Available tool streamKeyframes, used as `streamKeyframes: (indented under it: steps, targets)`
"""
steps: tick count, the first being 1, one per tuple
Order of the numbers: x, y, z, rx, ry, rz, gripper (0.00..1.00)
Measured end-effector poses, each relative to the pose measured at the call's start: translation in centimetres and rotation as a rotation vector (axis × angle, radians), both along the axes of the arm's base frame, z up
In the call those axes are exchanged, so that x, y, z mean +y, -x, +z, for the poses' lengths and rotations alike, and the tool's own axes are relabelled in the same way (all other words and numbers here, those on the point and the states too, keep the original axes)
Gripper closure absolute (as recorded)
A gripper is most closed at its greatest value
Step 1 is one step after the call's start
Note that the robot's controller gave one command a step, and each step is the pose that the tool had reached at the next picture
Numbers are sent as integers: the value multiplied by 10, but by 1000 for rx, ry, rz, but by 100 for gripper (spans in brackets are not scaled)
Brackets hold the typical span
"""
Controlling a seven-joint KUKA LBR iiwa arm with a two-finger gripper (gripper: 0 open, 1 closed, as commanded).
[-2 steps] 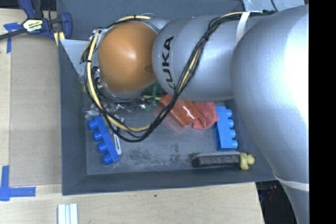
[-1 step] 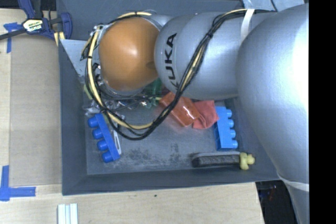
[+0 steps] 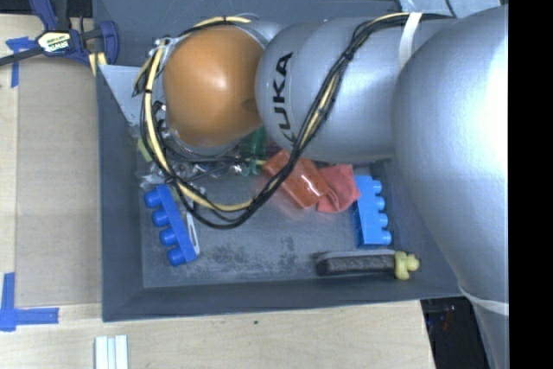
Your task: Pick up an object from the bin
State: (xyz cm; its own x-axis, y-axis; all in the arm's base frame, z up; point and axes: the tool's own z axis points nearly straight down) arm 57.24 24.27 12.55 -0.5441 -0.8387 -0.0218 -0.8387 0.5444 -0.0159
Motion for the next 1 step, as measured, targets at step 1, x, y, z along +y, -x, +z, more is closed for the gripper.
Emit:
streamKeyframes:
  steps: [1]
  targets:
    - [0,0,3,-1,-2,-2,100]
